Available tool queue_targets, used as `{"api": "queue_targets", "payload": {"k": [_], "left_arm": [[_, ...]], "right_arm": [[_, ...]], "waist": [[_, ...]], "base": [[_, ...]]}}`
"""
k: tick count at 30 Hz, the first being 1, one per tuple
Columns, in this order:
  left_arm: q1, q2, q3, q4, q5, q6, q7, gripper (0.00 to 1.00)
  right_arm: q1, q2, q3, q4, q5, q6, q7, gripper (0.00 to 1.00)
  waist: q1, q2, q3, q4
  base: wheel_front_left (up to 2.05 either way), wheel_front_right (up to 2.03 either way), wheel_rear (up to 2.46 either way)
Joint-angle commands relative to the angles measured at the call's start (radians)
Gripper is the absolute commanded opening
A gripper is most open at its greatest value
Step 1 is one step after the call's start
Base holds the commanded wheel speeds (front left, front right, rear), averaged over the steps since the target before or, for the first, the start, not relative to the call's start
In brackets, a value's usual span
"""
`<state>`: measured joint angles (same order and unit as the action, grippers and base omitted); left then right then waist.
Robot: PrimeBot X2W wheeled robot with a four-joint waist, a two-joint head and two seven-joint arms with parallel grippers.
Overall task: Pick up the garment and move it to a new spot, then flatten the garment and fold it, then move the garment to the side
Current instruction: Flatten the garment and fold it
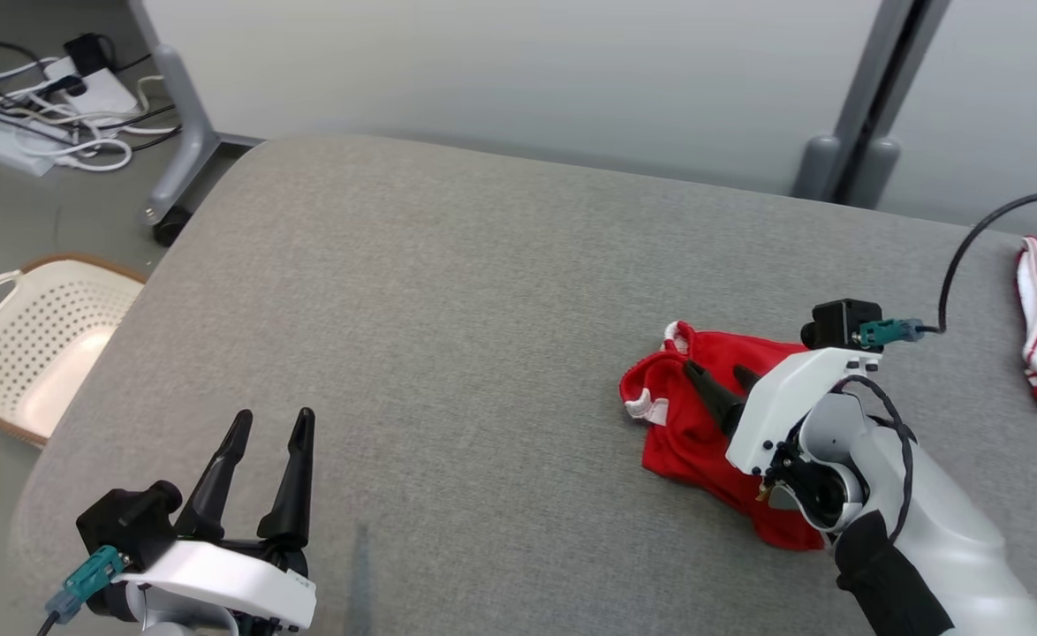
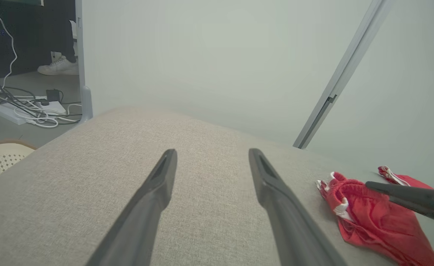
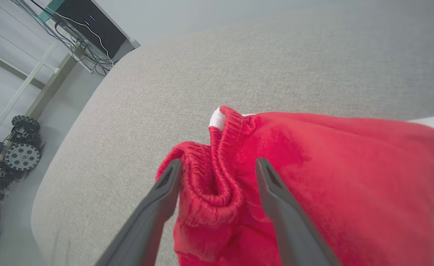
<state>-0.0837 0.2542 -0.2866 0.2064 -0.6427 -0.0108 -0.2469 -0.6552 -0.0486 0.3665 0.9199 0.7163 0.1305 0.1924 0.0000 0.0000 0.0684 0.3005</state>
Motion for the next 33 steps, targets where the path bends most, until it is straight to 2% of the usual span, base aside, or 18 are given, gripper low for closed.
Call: {"api": "queue_targets", "payload": {"k": [1,4,9,12,15,20,25,29,33], "left_arm": [[0.015,0.008,0.003,-0.004,-0.002,0.007,0.0,1.0],[0.016,0.008,0.002,-0.012,-0.002,0.012,0.003,1.0],[0.033,0.011,-0.002,-0.022,-0.002,0.02,0.007,1.0],[0.037,0.012,-0.004,-0.027,-0.002,0.023,0.008,1.0],[0.047,0.013,-0.006,-0.033,-0.001,0.029,0.008,1.0],[0.055,0.015,-0.007,-0.043,-0.002,0.035,0.008,1.0],[0.049,0.019,-0.011,-0.051,-0.002,0.036,0.01,1.0],[0.04,0.023,-0.013,-0.055,-0.002,0.037,0.014,1.0],[0.029,0.022,-0.015,-0.056,-0.007,0.03,0.012,1.0]], "right_arm": [[-0.006,-0.014,0.006,-0.015,-0.007,0.0,0.019,1.0],[0.011,-0.045,0.004,-0.067,-0.014,0.001,0.054,1.0],[0.072,-0.104,-0.045,-0.22,0.026,0.0,0.101,1.0],[0.133,-0.151,-0.113,-0.302,0.013,0.0,0.088,1.0],[0.203,-0.161,-0.198,-0.367,-0.012,0.001,0.064,1.0],[0.303,-0.14,-0.291,-0.425,-0.05,0.001,0.069,1.0],[0.366,-0.087,-0.369,-0.486,-0.101,0.001,0.102,1.0],[0.365,-0.048,-0.404,-0.507,-0.126,0.001,0.143,1.0],[0.313,-0.027,-0.417,-0.457,-0.139,0.001,0.193,1.0]], "waist": [[0.0,0.0,-0.009,-0.02],[0.0,0.0,-0.016,-0.041],[0.0,0.0,-0.031,-0.068],[0.0,0.0,-0.042,-0.079],[0.0,0.0,-0.053,-0.088],[0.0,0.0,-0.059,-0.097],[0.0,0.0,-0.057,-0.107],[0.0,0.0,-0.051,-0.108],[0.0,0.0,-0.032,-0.101]], "base": [[0.0,0.0,0.0],[0.0,0.0,0.0],[0.0,0.0,0.0],[0.0,0.0,0.0],[0.0,0.0,0.0],[0.0,0.0,0.0],[0.0,0.0,0.0],[0.0,0.0,0.0],[0.0,0.0,0.0]]}}
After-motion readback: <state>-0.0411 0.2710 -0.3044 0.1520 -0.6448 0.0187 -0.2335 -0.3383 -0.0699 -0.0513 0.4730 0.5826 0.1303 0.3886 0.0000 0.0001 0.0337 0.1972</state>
